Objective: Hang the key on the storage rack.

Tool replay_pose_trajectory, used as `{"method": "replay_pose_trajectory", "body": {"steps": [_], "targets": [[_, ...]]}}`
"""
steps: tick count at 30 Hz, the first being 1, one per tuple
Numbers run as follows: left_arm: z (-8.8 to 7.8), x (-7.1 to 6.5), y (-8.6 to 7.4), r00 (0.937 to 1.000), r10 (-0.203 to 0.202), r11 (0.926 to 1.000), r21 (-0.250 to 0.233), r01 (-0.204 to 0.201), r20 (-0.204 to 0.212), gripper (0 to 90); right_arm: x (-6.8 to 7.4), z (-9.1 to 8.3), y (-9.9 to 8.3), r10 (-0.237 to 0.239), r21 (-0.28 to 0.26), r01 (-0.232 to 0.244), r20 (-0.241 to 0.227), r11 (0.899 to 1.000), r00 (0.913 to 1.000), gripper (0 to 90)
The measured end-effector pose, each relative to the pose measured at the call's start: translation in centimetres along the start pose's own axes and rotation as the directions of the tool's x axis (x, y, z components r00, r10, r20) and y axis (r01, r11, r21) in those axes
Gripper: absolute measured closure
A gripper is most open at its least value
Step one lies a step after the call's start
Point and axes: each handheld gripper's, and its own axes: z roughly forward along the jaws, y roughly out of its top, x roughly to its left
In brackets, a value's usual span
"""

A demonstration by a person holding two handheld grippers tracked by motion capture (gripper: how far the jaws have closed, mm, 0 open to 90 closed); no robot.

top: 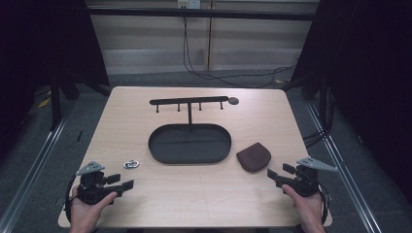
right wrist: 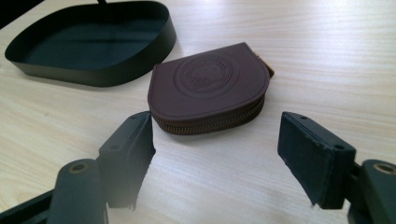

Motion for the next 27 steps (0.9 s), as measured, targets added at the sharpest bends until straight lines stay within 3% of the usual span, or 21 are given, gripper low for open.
{"method": "replay_pose_trajectory", "body": {"steps": [6,11,12,14,18,21,23,25,27], "targets": [[-0.1,-0.4,0.2,0.9994,0.035,0.9994,-0.004,-0.035,-0.002,43.5,-0.1,0.2,0.0,0.014,0.016,-0.014,-0.013,1.0,0.9998,26.4],[-0.4,-0.1,0.4,0.9997,0.023,0.9997,-0.011,-0.023,-0.009,44.1,-0.1,0.2,-0.1,0.014,0.022,-0.013,-0.027,1.0,0.9995,26.1],[-0.6,0.2,0.5,0.9998,0.015,0.9995,-0.028,-0.014,0.015,46.6,0.0,0.2,-0.1,0.011,0.023,-0.011,-0.028,1.0,0.9995,26.1],[-0.7,0.2,0.6,0.9999,0.014,0.9995,-0.028,-0.014,0.007,51.6,0.0,0.2,-0.1,0.008,0.024,-0.007,-0.033,1.0,0.9994,26.2],[-1.0,0.2,0.8,0.9985,0.038,0.9992,0.013,-0.037,-0.039,57.8,0.3,0.4,0.0,-0.016,0.04,0.018,-0.049,0.999,0.9987,26.2],[-0.8,-0.4,1.2,0.9964,0.047,0.9981,0.042,-0.044,-0.07,64.4,0.5,0.2,0.0,-0.021,0.017,0.021,-0.054,1.0,0.9983,25.9],[-0.6,-0.6,1.2,0.9964,0.053,0.9971,0.058,-0.049,-0.066,65.1,0.5,0.2,0.0,-0.022,0.018,0.022,-0.047,1.0,0.9987,25.3],[-0.1,-1.2,1.6,0.994,0.096,0.9896,0.113,-0.089,-0.053,65.2,0.5,0.1,0.0,-0.021,0.014,0.022,-0.047,1.0,0.9987,25.1],[0.0,-1.4,1.7,0.9931,0.102,0.9885,0.118,-0.094,-0.058,65.1,0.5,0.1,0.0,-0.022,0.016,0.023,-0.047,1.0,0.9987,25.1]]}}
